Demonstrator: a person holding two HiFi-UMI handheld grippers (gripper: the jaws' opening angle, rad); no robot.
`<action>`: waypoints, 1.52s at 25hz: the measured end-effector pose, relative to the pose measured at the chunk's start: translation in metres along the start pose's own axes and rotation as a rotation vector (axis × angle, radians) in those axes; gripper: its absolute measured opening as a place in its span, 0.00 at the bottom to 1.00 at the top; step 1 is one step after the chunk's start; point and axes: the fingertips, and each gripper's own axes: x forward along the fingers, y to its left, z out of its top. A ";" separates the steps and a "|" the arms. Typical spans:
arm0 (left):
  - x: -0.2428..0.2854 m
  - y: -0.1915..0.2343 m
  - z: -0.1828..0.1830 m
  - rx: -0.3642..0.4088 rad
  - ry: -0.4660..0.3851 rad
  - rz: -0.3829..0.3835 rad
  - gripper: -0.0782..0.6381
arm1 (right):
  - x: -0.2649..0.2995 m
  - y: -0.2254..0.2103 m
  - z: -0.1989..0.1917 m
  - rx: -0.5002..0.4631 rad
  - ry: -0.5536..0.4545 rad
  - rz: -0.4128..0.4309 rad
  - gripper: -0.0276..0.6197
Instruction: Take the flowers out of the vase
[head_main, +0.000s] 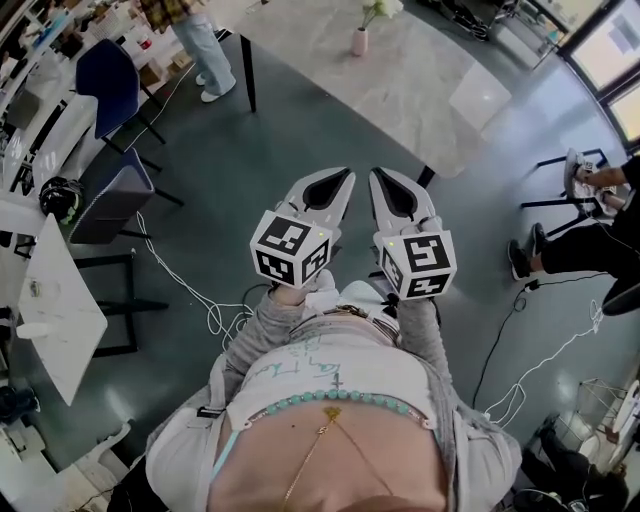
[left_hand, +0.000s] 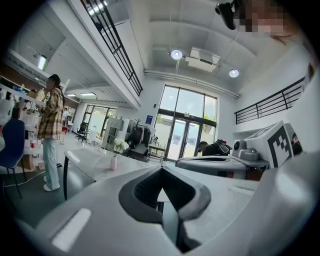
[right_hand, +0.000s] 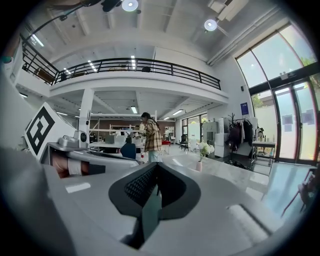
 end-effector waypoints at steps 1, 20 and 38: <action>-0.001 0.003 0.000 -0.005 0.005 -0.001 0.11 | 0.002 0.001 0.000 -0.002 0.006 -0.003 0.09; 0.037 0.087 0.023 -0.038 -0.009 0.074 0.11 | 0.098 -0.020 0.019 0.002 0.032 0.069 0.09; 0.165 0.155 0.069 -0.012 0.004 0.117 0.11 | 0.205 -0.114 0.050 0.010 0.020 0.147 0.09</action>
